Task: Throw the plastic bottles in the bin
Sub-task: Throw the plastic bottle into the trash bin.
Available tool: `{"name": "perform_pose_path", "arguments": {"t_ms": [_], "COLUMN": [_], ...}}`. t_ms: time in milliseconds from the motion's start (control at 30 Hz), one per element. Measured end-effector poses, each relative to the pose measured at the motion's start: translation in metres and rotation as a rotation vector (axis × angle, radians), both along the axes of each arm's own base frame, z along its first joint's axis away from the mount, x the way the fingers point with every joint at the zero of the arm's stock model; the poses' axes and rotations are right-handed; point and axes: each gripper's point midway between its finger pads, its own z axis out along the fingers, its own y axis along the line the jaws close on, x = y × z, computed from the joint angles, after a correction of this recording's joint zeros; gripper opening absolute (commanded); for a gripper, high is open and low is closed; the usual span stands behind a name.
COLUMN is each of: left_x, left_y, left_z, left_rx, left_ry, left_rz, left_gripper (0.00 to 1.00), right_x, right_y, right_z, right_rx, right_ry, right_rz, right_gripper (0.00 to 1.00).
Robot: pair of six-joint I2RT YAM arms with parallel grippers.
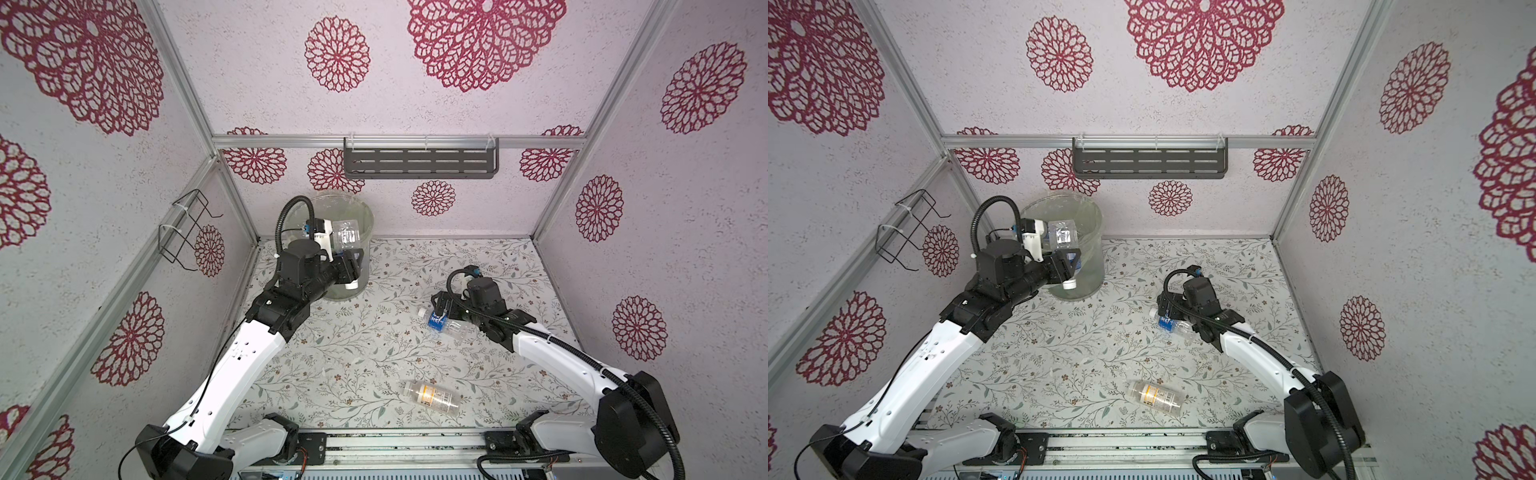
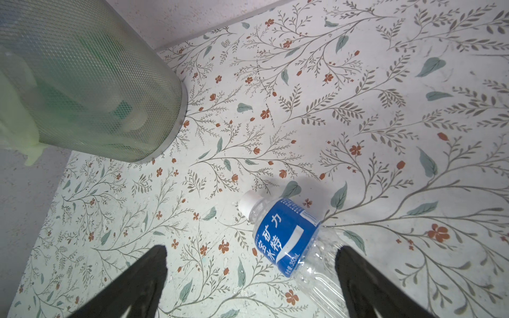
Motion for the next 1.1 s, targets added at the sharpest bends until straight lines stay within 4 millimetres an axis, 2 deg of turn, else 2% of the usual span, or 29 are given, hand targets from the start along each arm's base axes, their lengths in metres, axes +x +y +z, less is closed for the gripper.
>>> {"name": "perform_pose_path", "arguments": {"t_ms": [233,500,733,833,933,1000,1100], "left_x": [-0.024,-0.050,-0.057,-0.056,-0.046,-0.033,0.000], "left_y": [0.031,0.066,0.079,0.083,0.088,0.094,0.104], "left_z": [0.004,-0.010,-0.023,-0.023,-0.012,0.003,0.027], "left_rx": [-0.044,-0.070,-0.076,-0.069,-0.065,-0.073,-0.101], "left_ry": [-0.022,-0.001,0.039,0.051,0.050,0.039,0.021], "left_rz": [0.106,0.240,0.302,0.326,0.357,0.386,0.421], "left_gripper": [0.66,0.66,0.66,0.66,0.65,0.65,0.67], "right_x": [0.003,0.004,0.003,0.003,0.003,0.003,0.004], "right_y": [0.000,-0.002,-0.002,-0.002,-0.002,-0.002,-0.002], "right_z": [0.002,0.002,0.000,0.000,0.000,0.000,0.000], "right_rx": [0.010,0.011,0.015,0.015,0.015,0.017,0.021], "right_ry": [-0.006,-0.006,-0.005,-0.005,-0.005,-0.004,-0.002], "right_rz": [-0.008,-0.014,-0.010,-0.011,-0.012,-0.013,-0.016], "right_gripper": [0.99,0.99,0.99,0.99,0.99,0.99,0.99]}}
